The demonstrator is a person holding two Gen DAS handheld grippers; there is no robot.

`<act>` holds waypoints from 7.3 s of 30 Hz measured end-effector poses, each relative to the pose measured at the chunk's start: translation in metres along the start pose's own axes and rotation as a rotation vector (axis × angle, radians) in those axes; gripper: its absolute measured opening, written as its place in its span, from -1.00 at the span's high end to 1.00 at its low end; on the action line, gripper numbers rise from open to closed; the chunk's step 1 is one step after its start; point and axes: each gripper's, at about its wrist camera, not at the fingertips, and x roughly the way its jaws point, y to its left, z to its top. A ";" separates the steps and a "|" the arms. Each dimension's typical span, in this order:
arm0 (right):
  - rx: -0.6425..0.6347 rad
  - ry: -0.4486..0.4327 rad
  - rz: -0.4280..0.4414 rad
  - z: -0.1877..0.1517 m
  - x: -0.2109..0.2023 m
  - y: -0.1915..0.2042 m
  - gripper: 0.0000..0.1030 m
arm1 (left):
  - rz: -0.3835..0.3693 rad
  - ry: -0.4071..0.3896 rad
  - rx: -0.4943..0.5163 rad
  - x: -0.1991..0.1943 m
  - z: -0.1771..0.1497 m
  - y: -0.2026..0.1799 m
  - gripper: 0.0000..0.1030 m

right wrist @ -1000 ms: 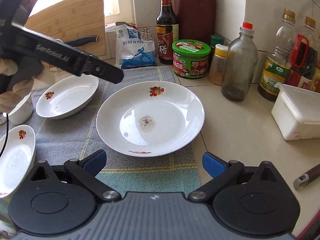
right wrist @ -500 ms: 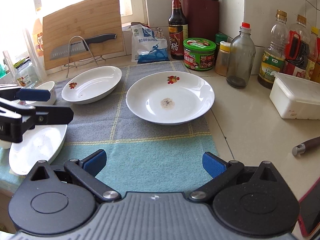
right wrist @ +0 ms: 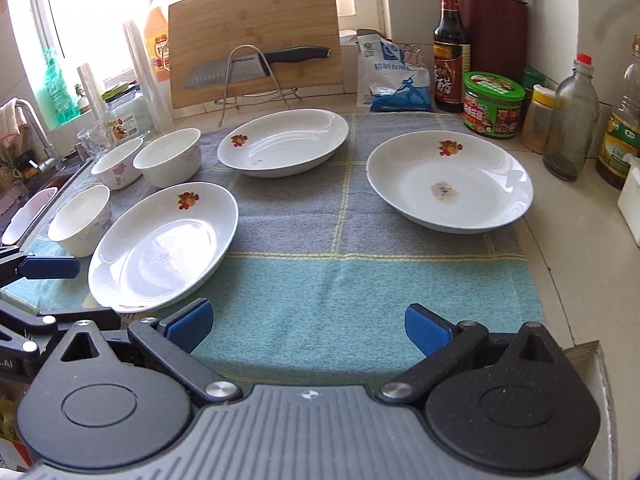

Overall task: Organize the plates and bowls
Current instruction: 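Lower the stained plate onto the towel and open the left gripper, then reach the right gripper to the large flower plate and grasp its rim, then lift the large flower plate with the right gripper toward the stained plate, then lower the held plate onto the stained plate to stack them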

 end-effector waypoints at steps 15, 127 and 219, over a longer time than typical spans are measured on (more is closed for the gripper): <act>-0.010 0.080 0.052 0.021 0.044 0.044 -1.00 | 0.047 0.074 0.062 0.018 -0.028 0.056 -0.85; -0.122 0.366 0.502 0.134 0.127 -0.016 -1.00 | -0.195 -0.009 0.339 0.066 0.041 0.008 -0.95; 0.073 0.273 0.225 0.132 0.112 -0.212 -1.00 | -0.357 0.013 0.460 0.197 0.130 -0.100 -0.95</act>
